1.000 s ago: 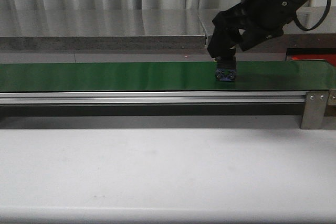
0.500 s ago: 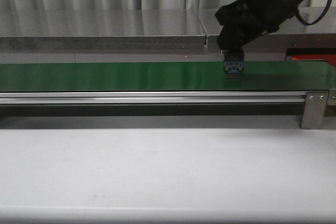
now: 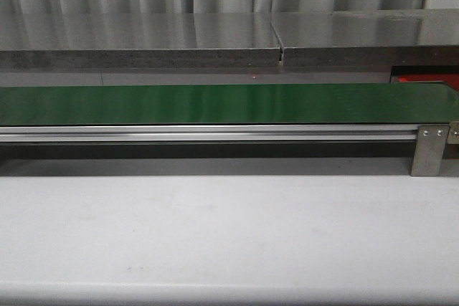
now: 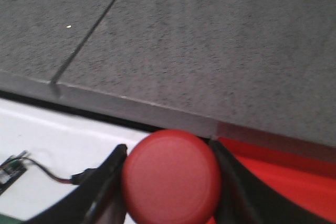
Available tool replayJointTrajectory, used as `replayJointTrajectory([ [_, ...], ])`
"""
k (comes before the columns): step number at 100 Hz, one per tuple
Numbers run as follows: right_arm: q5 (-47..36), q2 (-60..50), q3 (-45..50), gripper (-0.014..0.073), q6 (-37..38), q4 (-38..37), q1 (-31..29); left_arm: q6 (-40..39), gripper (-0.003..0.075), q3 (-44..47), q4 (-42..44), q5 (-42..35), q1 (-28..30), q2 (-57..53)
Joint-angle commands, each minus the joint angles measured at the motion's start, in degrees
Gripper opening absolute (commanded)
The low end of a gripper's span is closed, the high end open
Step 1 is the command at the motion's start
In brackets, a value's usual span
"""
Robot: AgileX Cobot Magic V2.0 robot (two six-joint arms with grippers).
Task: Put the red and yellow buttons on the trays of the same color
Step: 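Carry the red button into the red tray and release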
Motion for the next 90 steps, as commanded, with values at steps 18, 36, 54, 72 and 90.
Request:
replayJointTrajectory([
  [18, 2.25, 8.52, -13.59, 0.0195, 0.13, 1.08, -5.21, -0.10, -0.0019, -1.39, -1.00, -3.85, -0.44, 0.34],
  [36, 2.93, 14.92, -17.13, 0.0195, 0.13, 1.08, -6.25, -0.10, -0.0019, -1.39, -1.00, -3.85, -0.44, 0.34],
  [54, 3.13, 19.13, -17.33, 0.0195, 0.13, 1.08, -6.36, -0.10, -0.0019, -1.39, -1.00, -3.85, -0.44, 0.34],
  [72, 3.15, 21.61, -17.38, 0.0195, 0.13, 1.08, -6.43, -0.10, -0.0019, -1.39, -1.00, -3.85, -0.44, 0.34],
  [90, 3.09, 23.10, -17.38, 0.0195, 0.13, 1.08, -6.48, -0.10, -0.0019, -1.39, -1.00, -3.85, -0.44, 0.34],
])
